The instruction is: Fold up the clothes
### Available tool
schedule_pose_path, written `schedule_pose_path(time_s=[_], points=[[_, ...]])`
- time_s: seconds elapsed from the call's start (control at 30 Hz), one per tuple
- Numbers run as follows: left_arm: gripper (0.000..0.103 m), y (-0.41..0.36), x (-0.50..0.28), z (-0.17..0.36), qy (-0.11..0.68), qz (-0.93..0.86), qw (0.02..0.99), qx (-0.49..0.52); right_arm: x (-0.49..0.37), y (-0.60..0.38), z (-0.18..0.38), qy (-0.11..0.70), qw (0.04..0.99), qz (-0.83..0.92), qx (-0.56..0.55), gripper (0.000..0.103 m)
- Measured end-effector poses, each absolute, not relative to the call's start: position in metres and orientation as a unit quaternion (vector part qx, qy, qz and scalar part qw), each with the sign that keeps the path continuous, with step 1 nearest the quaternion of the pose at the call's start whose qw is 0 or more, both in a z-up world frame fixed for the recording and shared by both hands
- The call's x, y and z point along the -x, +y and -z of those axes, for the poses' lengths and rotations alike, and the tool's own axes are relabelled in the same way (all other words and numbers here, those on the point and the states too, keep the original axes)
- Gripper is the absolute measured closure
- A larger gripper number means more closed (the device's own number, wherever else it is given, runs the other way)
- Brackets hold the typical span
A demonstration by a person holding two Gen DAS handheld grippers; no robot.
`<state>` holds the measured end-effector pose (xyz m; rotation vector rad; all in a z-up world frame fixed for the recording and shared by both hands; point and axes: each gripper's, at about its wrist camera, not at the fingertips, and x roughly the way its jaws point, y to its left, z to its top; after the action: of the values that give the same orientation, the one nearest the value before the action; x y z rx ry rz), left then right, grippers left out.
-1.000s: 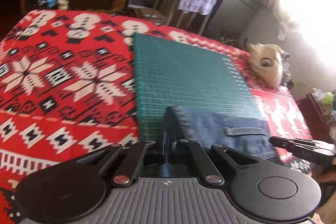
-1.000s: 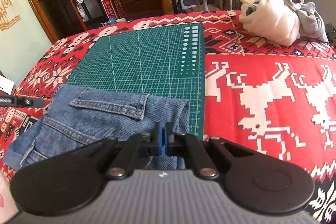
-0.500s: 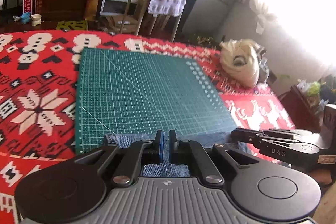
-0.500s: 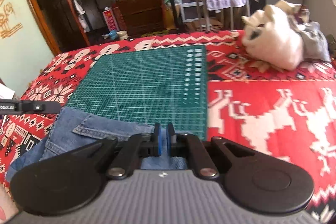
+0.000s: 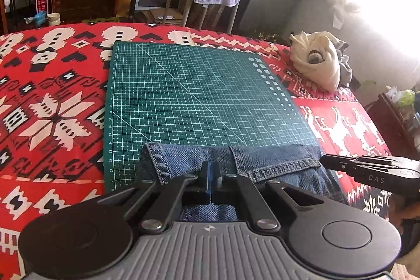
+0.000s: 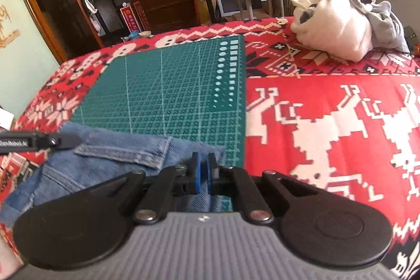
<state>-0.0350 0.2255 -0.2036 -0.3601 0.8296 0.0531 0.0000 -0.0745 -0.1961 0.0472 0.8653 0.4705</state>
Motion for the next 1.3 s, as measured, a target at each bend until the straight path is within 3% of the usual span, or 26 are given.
schedule_pose_path(time_s=[0.2, 0.57, 0.97, 1.3], points=[[0.099, 0.22, 0.044, 0.194, 0.398, -0.028, 0.901, 0.174, 0.005, -0.08, 0.192, 0.43, 0.875, -0.222, -0.022, 0.093], [0.099, 0.182, 0.064, 0.188, 0.397, 0.049, 0.902, 0.161, 0.05, -0.064, 0.151, 0.381, 0.88, -0.285, 0.008, 0.093], [0.096, 0.167, 0.08, 0.214, 0.409, 0.043, 0.899, 0.153, 0.096, -0.01, 0.178, 0.381, 0.848, -0.355, 0.1, 0.096], [0.1, 0.172, 0.107, 0.214, 0.425, 0.033, 0.894, 0.14, 0.098, -0.047, 0.174, 0.398, 0.847, -0.348, 0.061, 0.099]])
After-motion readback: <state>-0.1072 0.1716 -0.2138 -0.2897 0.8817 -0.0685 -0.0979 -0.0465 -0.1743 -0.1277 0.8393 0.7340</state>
